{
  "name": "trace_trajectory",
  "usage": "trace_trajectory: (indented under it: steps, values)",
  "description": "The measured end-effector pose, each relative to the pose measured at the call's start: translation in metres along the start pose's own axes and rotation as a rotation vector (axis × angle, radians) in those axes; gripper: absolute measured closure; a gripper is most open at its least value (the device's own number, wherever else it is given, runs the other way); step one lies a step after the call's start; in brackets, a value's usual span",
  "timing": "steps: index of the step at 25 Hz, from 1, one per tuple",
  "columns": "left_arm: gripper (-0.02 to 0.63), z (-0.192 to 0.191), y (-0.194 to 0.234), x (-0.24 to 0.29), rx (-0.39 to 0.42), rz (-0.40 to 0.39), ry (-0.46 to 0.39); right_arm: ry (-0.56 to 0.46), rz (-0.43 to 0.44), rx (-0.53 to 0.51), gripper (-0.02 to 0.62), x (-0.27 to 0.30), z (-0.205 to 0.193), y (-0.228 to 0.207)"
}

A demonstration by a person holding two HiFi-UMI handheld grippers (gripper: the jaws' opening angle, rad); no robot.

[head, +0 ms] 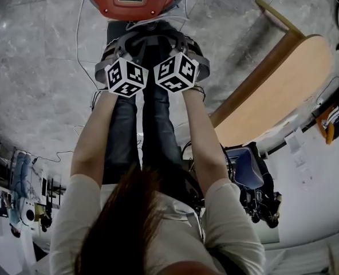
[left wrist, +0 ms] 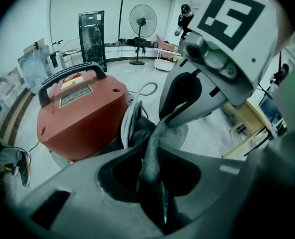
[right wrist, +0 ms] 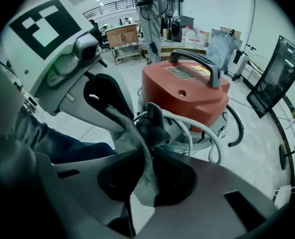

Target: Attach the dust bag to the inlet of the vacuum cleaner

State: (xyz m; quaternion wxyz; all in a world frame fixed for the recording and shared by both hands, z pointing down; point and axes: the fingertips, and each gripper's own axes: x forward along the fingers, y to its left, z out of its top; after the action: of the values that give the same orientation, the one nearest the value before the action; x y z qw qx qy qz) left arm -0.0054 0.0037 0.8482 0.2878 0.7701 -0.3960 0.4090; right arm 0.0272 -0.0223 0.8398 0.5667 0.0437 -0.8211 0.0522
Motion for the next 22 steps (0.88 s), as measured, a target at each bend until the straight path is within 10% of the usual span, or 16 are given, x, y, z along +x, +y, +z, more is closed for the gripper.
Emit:
trace_trajectory:
  steps: [8, 16, 22]
  values:
    - [0.482, 0.0050, 0.0044, 0.0038, 0.277, -0.135, 0.088, -0.042, -0.078, 0.190, 0.541, -0.0044, -0.0036, 0.0034]
    - [0.518, -0.0001, 0.0008, 0.0041, 0.114, -0.084, 0.067, -0.027, 0.007, 0.019, 0.538, 0.0013, -0.0003, 0.0001]
    - [0.512, -0.0038, -0.0012, 0.0046, 0.045, -0.094, 0.124, 0.018, 0.074, 0.146, 0.536, -0.0014, -0.0043, 0.0037]
